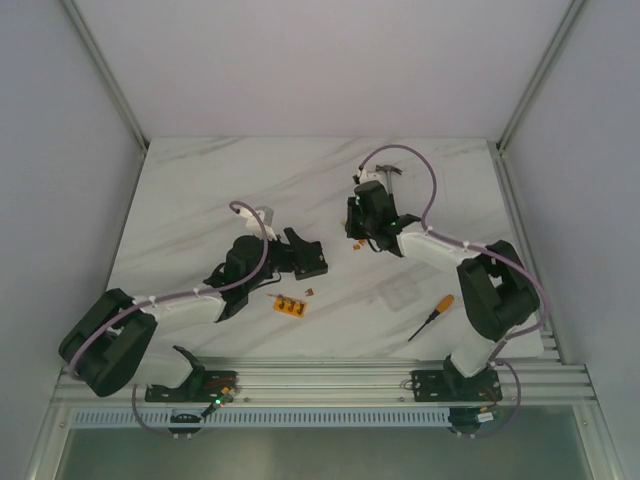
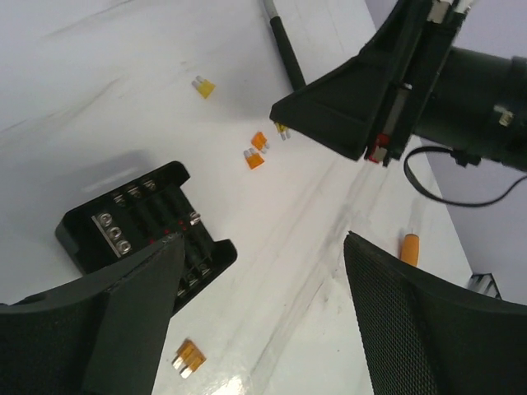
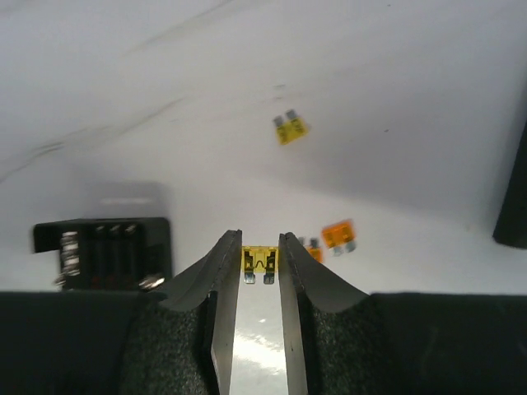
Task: Snap on the fuse box
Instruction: Pick up the fuse from the center of the board.
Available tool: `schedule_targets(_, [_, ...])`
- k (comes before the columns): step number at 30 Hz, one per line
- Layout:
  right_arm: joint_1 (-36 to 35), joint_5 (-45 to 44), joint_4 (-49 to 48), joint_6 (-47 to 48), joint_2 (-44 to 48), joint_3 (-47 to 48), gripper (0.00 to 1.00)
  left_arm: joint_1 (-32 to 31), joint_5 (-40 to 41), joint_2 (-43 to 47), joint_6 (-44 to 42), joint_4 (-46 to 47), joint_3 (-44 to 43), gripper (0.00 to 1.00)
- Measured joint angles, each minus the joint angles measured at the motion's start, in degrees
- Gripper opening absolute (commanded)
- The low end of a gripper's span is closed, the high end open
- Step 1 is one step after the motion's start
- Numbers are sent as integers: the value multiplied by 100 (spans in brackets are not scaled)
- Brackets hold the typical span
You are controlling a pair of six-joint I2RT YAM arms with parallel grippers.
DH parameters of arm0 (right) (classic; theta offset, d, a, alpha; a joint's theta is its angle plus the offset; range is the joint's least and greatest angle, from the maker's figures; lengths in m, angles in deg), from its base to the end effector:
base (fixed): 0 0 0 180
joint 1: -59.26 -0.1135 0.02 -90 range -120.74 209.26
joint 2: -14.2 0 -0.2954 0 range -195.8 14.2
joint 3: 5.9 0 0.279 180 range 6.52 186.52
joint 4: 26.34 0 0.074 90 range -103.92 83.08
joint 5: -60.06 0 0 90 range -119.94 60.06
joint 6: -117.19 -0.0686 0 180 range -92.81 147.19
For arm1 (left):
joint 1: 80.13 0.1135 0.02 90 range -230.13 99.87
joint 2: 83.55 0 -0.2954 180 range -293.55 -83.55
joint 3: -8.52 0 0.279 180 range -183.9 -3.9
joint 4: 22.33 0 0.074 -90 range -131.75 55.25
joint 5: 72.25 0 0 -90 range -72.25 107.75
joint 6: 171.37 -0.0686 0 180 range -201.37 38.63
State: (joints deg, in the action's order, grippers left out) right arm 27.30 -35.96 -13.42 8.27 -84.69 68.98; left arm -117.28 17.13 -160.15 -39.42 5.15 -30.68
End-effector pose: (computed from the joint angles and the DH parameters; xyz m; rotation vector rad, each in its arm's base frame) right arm 0.3722 0.2237 0.2064 -0.1956 2.2284 0.3735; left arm 0.2495 -0.1900 0.2068 -0.0693 1.8556 -1.0013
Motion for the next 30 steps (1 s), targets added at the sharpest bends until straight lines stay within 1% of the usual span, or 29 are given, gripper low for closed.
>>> schedule_targets(1, [-48, -2, -90, -122, 116, -101, 25, -46, 46, -50, 17, 107, 0, 81])
schedule_targets(4, [-205, 0, -391, -542, 455, -415, 25, -186, 199, -225, 87, 442, -15, 67])
schedule_targets(5, [-260, 0, -509, -684, 557, -520, 25, -227, 243, -284, 107, 533, -26, 64])
schedule_targets(11, [-522, 26, -1115, -1392, 931, -953, 24, -459, 459, -732, 177, 901, -240, 51])
schedule_targets(15, [-638, 50, -1327, -1692, 1080, -1084, 24, -577, 564, -929, 197, 1001, -356, 43])
schedule_targets(20, [-719, 74, -1541, -1904, 1255, -1132, 24, -632, 708, -1099, 192, 1023, -444, 39])
schedule_targets(27, [-800, 96, -1690, -2048, 1303, -1174, 24, -640, 844, -1154, 146, 1045, -553, 38])
schedule_targets(30, [-828, 94, -1707, -2072, 1303, -1226, 24, -662, 876, -1154, 98, 1078, -555, 36])
